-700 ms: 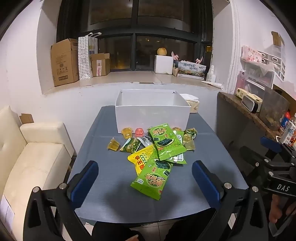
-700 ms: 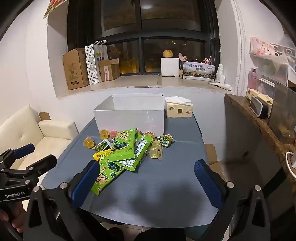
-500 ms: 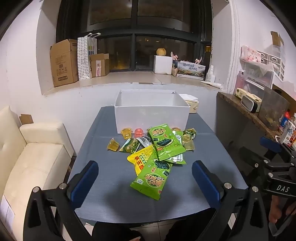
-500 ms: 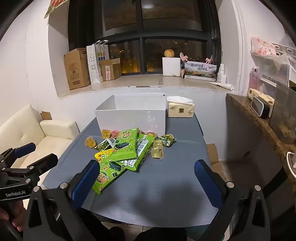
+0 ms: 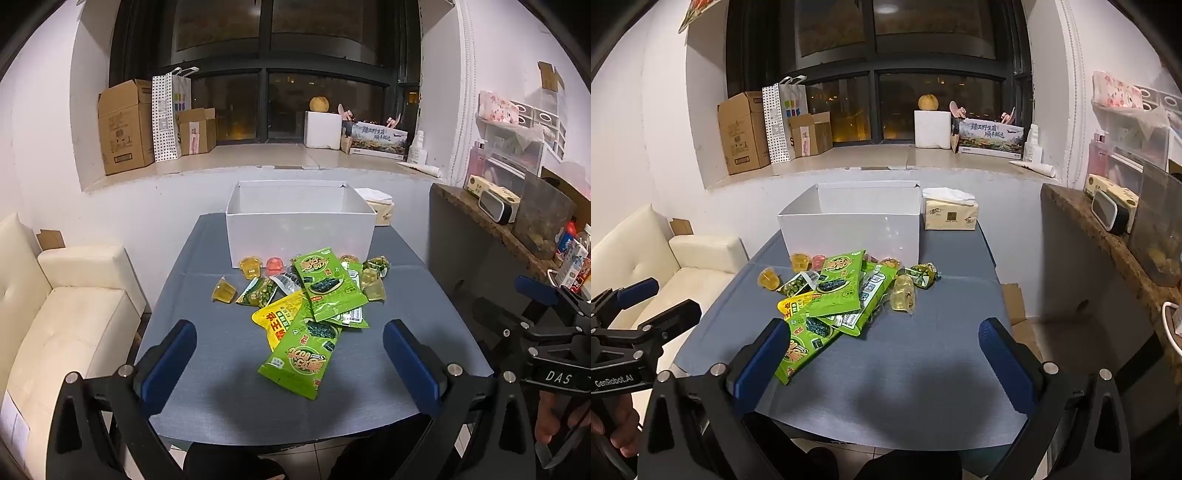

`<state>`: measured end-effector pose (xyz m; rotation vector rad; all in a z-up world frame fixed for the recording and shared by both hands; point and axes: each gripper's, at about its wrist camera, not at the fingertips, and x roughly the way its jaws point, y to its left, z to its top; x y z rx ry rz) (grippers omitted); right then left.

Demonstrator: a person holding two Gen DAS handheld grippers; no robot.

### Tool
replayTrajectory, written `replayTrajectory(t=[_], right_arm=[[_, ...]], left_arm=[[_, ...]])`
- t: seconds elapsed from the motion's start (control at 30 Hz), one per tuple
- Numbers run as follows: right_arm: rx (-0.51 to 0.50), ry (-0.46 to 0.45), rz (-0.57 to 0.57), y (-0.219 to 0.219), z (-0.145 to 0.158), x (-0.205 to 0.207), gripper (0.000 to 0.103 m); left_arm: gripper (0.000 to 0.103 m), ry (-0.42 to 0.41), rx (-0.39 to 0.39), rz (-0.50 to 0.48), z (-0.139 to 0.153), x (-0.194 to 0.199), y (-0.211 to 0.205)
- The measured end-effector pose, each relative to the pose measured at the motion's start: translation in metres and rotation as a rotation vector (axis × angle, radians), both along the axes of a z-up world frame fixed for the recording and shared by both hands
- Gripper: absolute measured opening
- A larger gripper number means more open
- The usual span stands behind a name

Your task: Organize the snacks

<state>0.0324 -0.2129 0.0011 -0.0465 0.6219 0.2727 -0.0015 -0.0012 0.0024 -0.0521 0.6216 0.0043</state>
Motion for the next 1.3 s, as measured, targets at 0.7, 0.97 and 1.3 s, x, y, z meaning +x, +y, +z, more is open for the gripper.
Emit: replayTrajectory(t=[0.7,0.97,1.3], right_arm=[[-0.003,0.000,0.011,0.0013,0.0031,-0.0018,0.103],[-0.002,-0.002,0.011,0.0016,0.0034,-0.0027,0.103],[0.002,-0.007,0.010,-0.0011,0.0056,-0.0040,0.103]], left_arm=[[0.103,-0.001,0.003,0.000,0.0037,-0.0008,0.0003],[0.103,-0.005,0.002,-0.001,0.0052,-0.0014,-0.0002],[0.103,-0.005,0.001,-0.004,0.0064,-0.0016,-0.0008]])
